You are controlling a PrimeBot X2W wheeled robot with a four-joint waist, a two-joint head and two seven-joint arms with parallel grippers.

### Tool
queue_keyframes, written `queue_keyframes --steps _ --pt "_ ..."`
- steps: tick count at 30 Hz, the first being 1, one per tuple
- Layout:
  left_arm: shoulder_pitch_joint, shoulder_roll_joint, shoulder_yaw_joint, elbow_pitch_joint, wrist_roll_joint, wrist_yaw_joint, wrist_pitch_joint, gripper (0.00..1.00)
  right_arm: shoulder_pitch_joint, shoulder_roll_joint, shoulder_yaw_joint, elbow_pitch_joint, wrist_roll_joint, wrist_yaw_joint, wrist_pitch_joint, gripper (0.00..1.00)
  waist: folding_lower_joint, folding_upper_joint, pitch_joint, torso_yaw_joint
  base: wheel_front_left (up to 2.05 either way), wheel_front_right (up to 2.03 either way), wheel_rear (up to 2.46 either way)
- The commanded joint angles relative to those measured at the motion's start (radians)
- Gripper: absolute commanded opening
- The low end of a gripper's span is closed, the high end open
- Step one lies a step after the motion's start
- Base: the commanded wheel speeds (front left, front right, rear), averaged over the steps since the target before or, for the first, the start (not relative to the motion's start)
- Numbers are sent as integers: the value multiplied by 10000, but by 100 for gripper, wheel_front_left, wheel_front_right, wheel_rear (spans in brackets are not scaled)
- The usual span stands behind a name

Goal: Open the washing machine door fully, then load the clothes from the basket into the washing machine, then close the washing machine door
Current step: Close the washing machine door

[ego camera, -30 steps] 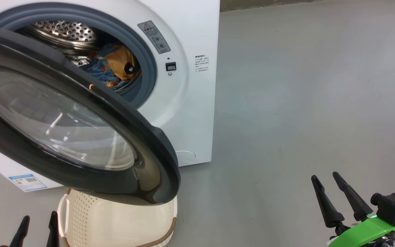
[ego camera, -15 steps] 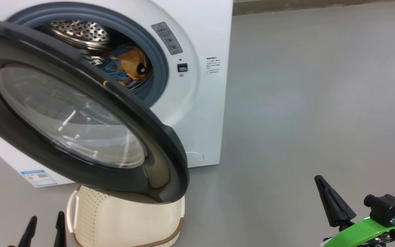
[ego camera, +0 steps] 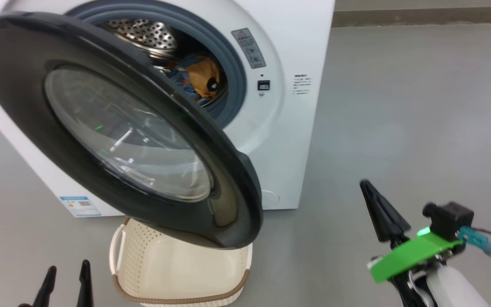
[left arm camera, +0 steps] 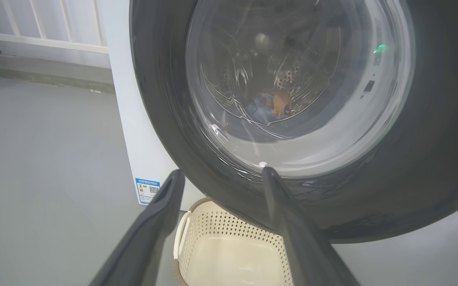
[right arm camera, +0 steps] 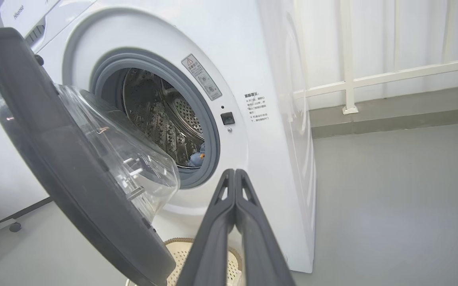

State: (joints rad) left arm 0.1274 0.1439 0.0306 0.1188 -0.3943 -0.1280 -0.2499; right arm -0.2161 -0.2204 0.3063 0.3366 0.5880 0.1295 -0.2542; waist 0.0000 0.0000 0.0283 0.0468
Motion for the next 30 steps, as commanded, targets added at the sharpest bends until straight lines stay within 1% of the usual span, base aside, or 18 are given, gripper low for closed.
queue_keyframes --steps 1,7,15,16,24,30 --pt "-209 116 260 -319 -77 -27 -118 100 -575 32 308 -153 112 12 -76 0 0 0 -9 227 0 0 0" --pt "-345 91 94 -462 -72 -27 -118 100 -1736 217 471 -533 123 12 -76 0 0 0 57 497 0 0 0" --pt "-351 80 49 -732 -48 -27 -118 100 -2882 451 1016 -2088 -10 12 -76 0 0 0 54 571 0 0 0" --pt "-351 80 49 -732 -48 -27 -118 100 -2882 451 1016 -2088 -10 12 -76 0 0 0 54 571 0 0 0" --pt "-386 57 -36 -846 -13 -27 -118 100 -3420 728 2304 -3739 -194 12 -76 0 0 0 25 585 0 0 0" --pt "-399 27 -15 -832 -9 -27 -118 100 -3395 829 3459 -4237 -182 12 -76 0 0 0 13 603 0 0 0"
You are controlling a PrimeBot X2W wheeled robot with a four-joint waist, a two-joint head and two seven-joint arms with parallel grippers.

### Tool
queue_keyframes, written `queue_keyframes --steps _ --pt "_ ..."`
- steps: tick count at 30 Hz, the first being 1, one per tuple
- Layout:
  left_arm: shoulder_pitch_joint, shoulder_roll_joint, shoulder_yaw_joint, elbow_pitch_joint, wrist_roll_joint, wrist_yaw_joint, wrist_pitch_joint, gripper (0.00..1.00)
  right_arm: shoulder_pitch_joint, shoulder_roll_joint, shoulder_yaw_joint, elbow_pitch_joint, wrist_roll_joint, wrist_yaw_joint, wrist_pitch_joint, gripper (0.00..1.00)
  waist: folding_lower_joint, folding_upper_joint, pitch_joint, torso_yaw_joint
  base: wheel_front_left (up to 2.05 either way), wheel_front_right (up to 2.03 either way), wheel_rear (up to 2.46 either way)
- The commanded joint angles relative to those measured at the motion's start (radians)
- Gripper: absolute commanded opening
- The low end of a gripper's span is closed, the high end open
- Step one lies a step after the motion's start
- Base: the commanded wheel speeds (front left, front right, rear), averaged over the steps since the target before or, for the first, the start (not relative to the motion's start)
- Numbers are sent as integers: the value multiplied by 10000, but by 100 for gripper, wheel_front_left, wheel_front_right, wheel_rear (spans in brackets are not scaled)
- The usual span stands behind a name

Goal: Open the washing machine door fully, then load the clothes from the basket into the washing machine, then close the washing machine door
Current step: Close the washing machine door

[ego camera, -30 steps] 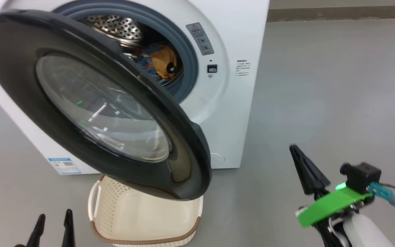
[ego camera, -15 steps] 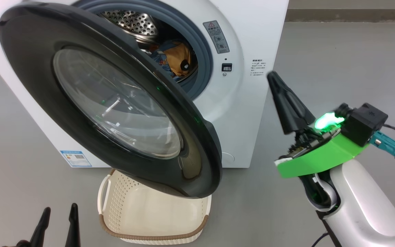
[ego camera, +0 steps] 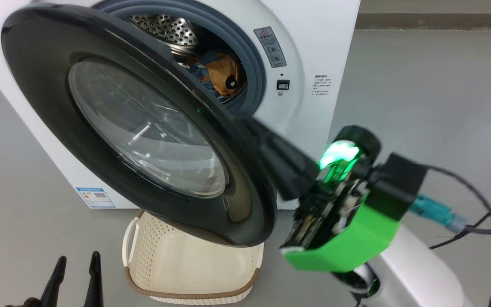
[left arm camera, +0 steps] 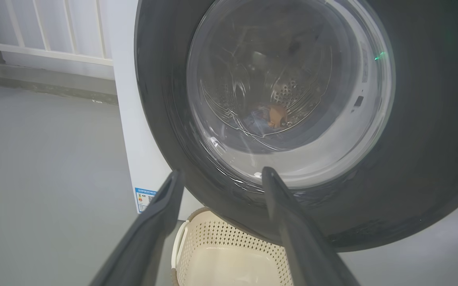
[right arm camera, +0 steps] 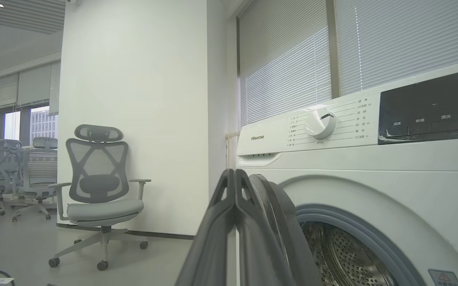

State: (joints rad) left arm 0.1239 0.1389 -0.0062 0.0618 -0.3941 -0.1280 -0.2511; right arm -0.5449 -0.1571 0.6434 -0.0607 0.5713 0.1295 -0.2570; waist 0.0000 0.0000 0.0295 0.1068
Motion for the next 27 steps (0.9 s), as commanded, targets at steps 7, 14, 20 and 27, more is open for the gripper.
queue_keyframes --steps 7,14,20,27 --pt "-394 26 367 -267 -27 -27 -107 100 398 246 1422 355 458 12 -48 0 0 0 89 116 0 0 0" --pt "-470 11 422 -230 -64 -27 -107 100 980 276 2235 1290 1126 12 -48 0 0 0 198 195 0 0 0" --pt "-548 -6 445 -228 -78 -27 -107 100 1302 216 2763 2289 1514 12 -48 0 0 0 318 204 0 0 0" --pt "-640 -10 435 -199 -105 -27 -107 100 1343 116 3087 3440 1791 12 -48 0 0 0 437 209 0 0 0"
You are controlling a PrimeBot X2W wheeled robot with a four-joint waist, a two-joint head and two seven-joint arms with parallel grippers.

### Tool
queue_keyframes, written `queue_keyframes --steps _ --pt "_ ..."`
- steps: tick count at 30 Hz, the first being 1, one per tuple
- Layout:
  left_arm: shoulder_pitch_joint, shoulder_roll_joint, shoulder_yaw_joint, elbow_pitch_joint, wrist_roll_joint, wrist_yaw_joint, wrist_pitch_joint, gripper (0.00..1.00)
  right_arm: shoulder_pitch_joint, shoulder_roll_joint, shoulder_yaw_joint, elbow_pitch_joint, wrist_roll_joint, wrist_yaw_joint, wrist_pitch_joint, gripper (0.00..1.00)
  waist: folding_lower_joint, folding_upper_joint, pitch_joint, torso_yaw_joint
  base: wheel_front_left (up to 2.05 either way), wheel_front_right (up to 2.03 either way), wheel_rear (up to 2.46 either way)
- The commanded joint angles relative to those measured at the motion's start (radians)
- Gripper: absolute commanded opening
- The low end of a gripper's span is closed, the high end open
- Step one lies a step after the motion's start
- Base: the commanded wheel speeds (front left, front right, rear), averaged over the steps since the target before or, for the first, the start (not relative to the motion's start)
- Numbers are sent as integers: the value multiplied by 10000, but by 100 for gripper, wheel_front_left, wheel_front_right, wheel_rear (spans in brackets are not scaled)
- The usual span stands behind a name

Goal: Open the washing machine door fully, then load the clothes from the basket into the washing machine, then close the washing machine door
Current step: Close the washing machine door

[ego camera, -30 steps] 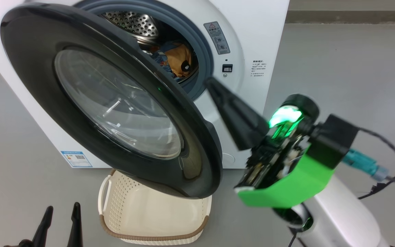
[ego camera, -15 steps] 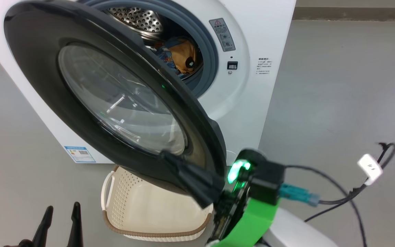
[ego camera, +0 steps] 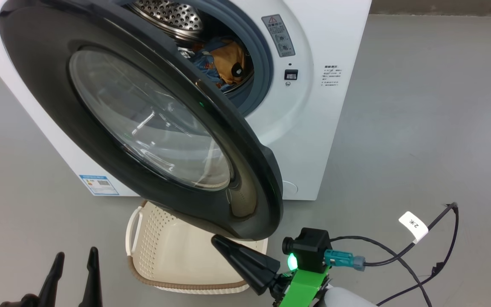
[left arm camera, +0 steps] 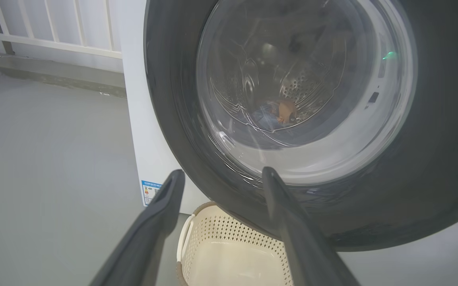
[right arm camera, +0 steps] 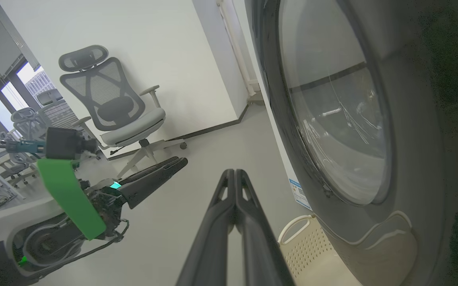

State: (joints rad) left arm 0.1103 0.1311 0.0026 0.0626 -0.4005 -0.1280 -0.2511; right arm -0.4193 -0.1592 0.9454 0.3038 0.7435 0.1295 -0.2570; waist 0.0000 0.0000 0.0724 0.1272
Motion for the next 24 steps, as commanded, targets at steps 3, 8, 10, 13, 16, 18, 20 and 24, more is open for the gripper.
queue_keyframes --steps 3,8,10,13,16,18,20,24 --pt "-539 73 311 -188 -59 -27 -107 100 81 101 43 183 160 12 -48 0 0 0 39 16 0 0 0" --pt "-545 78 280 -179 -73 -27 -107 100 76 84 -96 598 228 12 -48 0 0 0 62 18 0 0 0" --pt "-546 84 255 -179 -79 -27 -107 100 77 83 -187 738 242 12 -48 0 0 0 81 24 0 0 0" --pt "-569 95 215 -188 -89 -27 -107 100 76 66 -296 1017 250 12 -48 0 0 0 124 32 0 0 0" --pt "-613 98 155 -200 -95 -27 -107 100 82 68 -499 1264 252 12 -48 0 0 0 174 37 0 0 0" --pt "-629 100 127 -212 -98 -27 -107 100 95 76 -678 1390 227 12 -48 0 0 0 205 29 0 0 0" --pt "-632 110 110 -222 -104 -27 -107 100 108 112 -894 1475 208 12 -48 0 0 0 242 12 0 0 0" --pt "-638 132 93 -238 -113 -27 -107 100 107 231 -1329 1587 108 12 -48 0 0 0 316 -38 0 0 0"
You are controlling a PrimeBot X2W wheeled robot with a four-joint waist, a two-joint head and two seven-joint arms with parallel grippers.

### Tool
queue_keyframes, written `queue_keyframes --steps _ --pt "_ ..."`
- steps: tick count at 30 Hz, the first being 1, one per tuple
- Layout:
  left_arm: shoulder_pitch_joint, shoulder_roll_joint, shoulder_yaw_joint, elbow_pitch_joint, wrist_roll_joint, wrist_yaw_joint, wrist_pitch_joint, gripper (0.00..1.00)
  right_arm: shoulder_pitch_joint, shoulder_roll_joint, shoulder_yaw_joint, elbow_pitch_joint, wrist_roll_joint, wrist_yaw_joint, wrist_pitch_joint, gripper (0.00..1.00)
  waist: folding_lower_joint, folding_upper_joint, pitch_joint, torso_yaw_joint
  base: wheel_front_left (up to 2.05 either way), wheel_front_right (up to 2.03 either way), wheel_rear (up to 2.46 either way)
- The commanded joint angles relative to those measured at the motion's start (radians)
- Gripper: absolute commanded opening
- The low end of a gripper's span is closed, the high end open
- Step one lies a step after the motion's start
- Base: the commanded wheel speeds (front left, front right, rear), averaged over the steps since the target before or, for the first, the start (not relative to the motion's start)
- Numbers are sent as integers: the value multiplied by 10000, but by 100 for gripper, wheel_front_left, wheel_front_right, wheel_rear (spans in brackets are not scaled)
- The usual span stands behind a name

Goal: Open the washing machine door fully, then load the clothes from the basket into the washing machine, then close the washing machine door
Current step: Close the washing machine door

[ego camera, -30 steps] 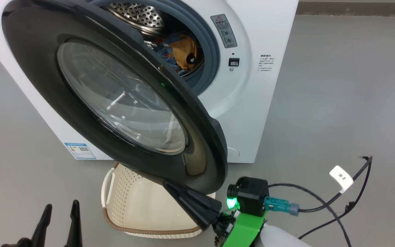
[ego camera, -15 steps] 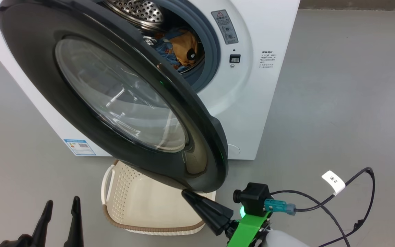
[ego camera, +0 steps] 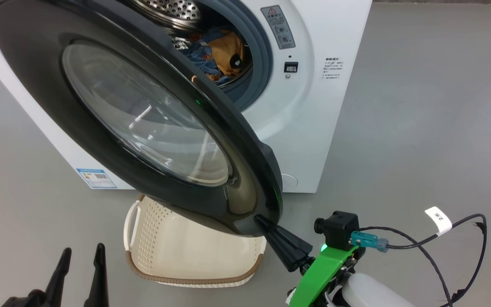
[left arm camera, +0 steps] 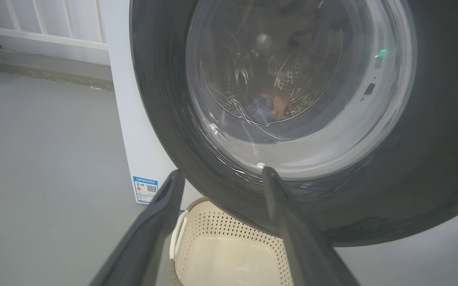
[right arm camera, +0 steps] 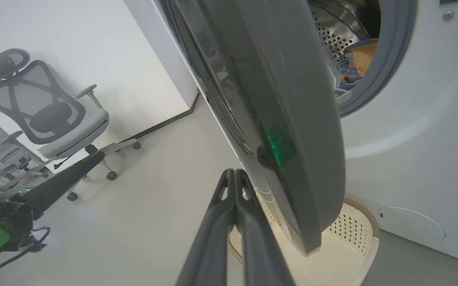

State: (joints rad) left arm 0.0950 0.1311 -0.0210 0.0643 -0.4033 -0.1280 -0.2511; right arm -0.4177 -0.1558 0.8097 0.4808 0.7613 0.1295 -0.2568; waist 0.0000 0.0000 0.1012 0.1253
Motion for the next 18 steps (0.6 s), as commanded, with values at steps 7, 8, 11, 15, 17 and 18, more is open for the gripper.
queue_keyframes --steps 7,8,11,15,17,18 --pt "-614 185 242 -284 -94 -27 -107 100 16 369 -488 -87 -272 12 -49 0 0 0 209 -42 0 0 0" --pt "-629 190 237 -291 -97 -27 -107 100 3 385 -564 -97 -299 12 -49 0 0 0 234 -43 0 0 0" --pt "-668 194 232 -306 -104 -27 -107 100 -37 414 -789 -112 -370 12 -49 0 0 0 317 -45 0 0 0" --pt "-742 188 226 -342 -109 -27 -107 100 -143 423 -1157 -122 -453 12 -49 0 0 0 474 -47 0 0 0" --pt "-802 180 222 -363 -116 -27 -107 100 -235 417 -1310 -130 -502 12 -49 0 0 0 576 -48 0 0 0" --pt "-841 176 222 -379 -123 -27 -107 100 -303 410 -1381 -136 -528 12 -49 0 0 0 643 -52 0 0 0"
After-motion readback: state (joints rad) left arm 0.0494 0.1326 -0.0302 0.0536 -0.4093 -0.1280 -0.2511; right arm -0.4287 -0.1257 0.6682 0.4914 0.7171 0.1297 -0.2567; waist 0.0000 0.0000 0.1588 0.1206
